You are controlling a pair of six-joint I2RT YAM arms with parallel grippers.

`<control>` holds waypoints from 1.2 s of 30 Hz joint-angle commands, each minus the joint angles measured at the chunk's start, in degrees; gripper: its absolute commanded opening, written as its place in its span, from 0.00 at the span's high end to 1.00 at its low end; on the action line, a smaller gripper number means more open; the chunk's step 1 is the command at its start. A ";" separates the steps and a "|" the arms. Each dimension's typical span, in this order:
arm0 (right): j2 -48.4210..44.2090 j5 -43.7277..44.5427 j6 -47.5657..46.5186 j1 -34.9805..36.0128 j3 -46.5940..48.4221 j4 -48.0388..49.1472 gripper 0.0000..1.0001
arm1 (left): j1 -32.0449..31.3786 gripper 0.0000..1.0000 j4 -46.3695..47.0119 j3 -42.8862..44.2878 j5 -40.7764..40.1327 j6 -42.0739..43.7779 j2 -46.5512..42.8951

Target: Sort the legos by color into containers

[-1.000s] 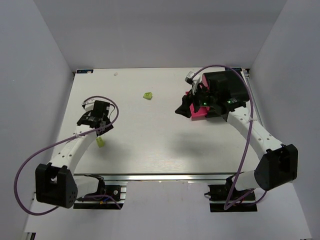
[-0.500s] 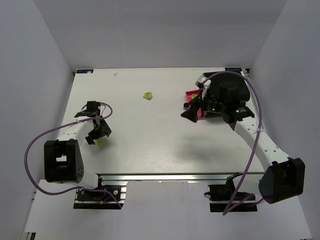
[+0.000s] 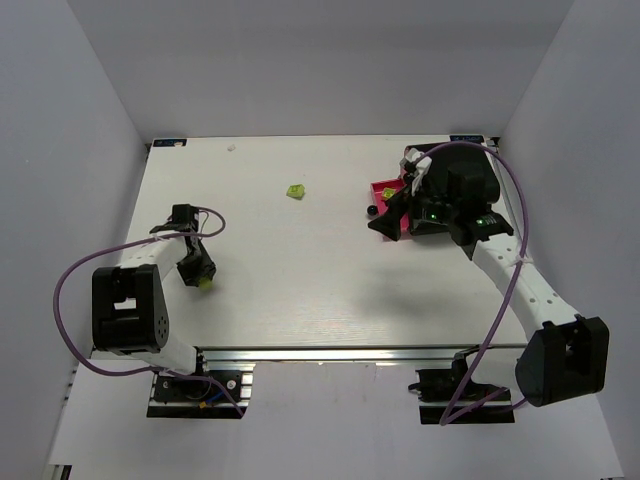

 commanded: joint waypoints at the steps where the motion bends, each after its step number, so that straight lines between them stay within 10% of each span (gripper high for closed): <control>1: -1.72 -1.33 1.00 -1.02 -0.56 3.30 0.11 | 0.64 0.58 2.20 0.58 2.57 1.23 -0.47; 7: -2.86 -1.24 0.83 -2.26 -1.17 4.01 0.11 | -1.11 0.83 5.61 2.07 11.95 4.65 -4.67; 11: -4.62 4.01 -1.54 -2.43 -1.96 5.23 0.11 | -3.74 0.92 15.71 1.28 38.71 3.53 -10.21; 15: -7.34 7.72 -2.52 -2.87 -4.07 7.79 0.12 | -14.34 0.97 22.67 5.57 44.41 -0.61 -7.69; 18: -7.61 6.94 -1.20 -3.75 -3.81 9.28 0.44 | -22.61 0.97 25.13 12.42 43.01 -2.63 -1.82; 19: -7.26 6.76 -0.85 -4.19 -3.46 9.02 0.94 | -24.48 0.97 26.10 14.36 42.31 -3.16 0.13; 20: -7.17 7.11 0.20 -4.36 -2.85 8.84 1.00 | -26.06 0.97 26.54 18.64 41.61 -4.03 3.97; 36: -11.12 9.13 2.49 -11.04 -4.08 10.69 1.00 | -41.46 0.84 18.90 74.39 29.03 -7.29 46.80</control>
